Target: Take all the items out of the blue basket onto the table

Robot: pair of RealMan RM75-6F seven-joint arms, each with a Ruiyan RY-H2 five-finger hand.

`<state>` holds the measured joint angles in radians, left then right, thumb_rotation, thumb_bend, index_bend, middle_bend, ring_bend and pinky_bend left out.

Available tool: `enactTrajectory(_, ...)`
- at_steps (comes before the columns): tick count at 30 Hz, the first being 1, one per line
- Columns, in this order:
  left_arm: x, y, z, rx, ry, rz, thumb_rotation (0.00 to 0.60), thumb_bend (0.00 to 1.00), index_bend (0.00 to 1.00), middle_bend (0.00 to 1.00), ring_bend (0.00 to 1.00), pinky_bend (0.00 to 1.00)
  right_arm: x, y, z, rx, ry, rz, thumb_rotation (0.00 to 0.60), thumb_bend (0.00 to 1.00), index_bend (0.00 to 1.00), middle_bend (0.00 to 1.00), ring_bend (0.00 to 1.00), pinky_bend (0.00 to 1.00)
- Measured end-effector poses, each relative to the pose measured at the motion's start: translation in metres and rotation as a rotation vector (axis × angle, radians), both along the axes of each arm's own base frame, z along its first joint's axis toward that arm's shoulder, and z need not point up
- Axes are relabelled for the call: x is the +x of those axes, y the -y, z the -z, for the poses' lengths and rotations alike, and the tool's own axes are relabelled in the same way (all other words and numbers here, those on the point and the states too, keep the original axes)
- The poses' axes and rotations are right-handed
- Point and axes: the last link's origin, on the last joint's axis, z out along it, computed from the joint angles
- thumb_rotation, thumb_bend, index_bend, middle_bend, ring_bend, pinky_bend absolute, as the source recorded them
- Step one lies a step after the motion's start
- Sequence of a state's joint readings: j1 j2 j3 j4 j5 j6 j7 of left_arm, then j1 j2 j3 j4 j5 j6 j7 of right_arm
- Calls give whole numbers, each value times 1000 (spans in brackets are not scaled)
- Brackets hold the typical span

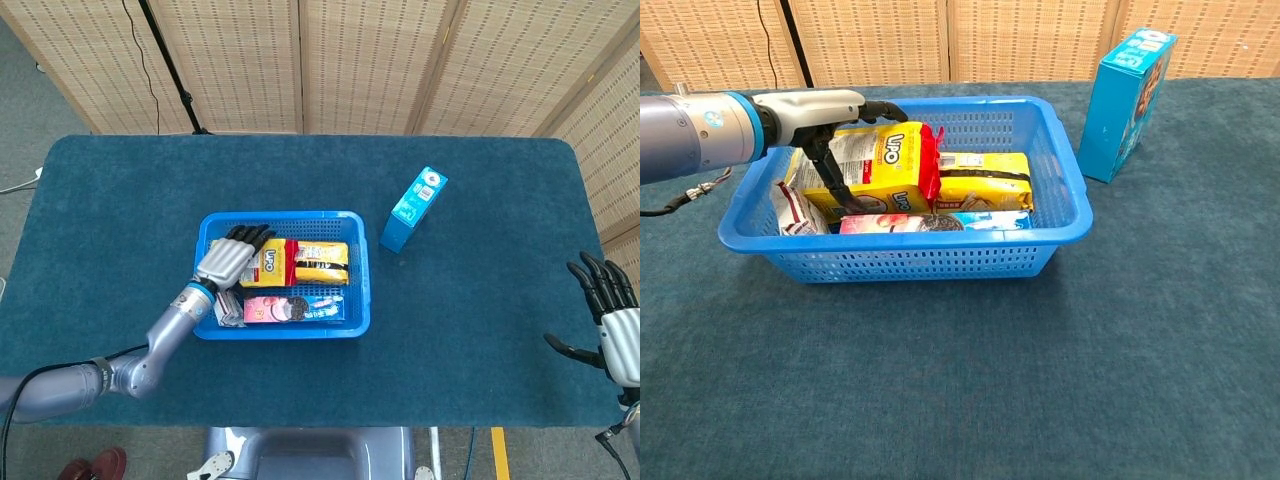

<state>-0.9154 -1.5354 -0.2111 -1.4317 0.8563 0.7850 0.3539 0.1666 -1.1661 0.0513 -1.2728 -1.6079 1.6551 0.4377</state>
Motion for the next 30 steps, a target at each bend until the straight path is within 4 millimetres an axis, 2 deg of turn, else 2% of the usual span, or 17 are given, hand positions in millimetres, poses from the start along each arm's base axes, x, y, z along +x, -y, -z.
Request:
enactTrajectory(1,0,-1,2,10,-2,-1,600,35,84,153,169,335,0,0,0,2,2,0,600,0,0,0,0,0)
enactTrajectory(2,1,-2,4,18,-1,-5,600,46,146,229,240,379,0,0,0,3,4,-1,600,0,0,0,0,0)
enactTrajectory(4,2,-2,5,20,0,-14,600,77,352,412,393,472,0,1,1,4,5,-2,600,0,0,0,0,0)
enactTrajectory(7,4,-2,5,41,14,-9,600,110,440,478,451,497,0,1,1,6,6,-6,600,0,0,0,0,0)
enactTrajectory(13,18,0,-18,117,139,35,600,117,446,483,458,497,1,0,3,9,4,-8,600,0,0,0,0,0)
enactTrajectory(16,23,2,-45,165,229,70,600,111,446,483,457,497,2,-1,4,13,1,-10,600,0,0,0,0,0)
enactTrajectory(19,20,2,-82,232,301,104,600,107,441,483,453,497,3,-2,4,14,-2,-14,600,0,0,0,0,0)
enactTrajectory(20,16,1,-97,264,319,105,600,106,439,483,451,497,4,-2,5,15,-3,-17,600,0,0,0,0,0)
enactTrajectory(24,-8,-5,-141,343,351,73,600,104,435,480,449,497,6,-4,6,16,-4,-23,600,0,0,0,0,0)
enactTrajectory(26,-23,-8,-153,365,356,41,600,102,429,476,445,497,7,-5,6,17,-7,-25,600,0,0,0,0,0)
enactTrajectory(30,-55,-18,-162,385,337,-37,600,100,420,470,431,497,9,-7,8,23,-12,-30,600,0,0,0,0,0)
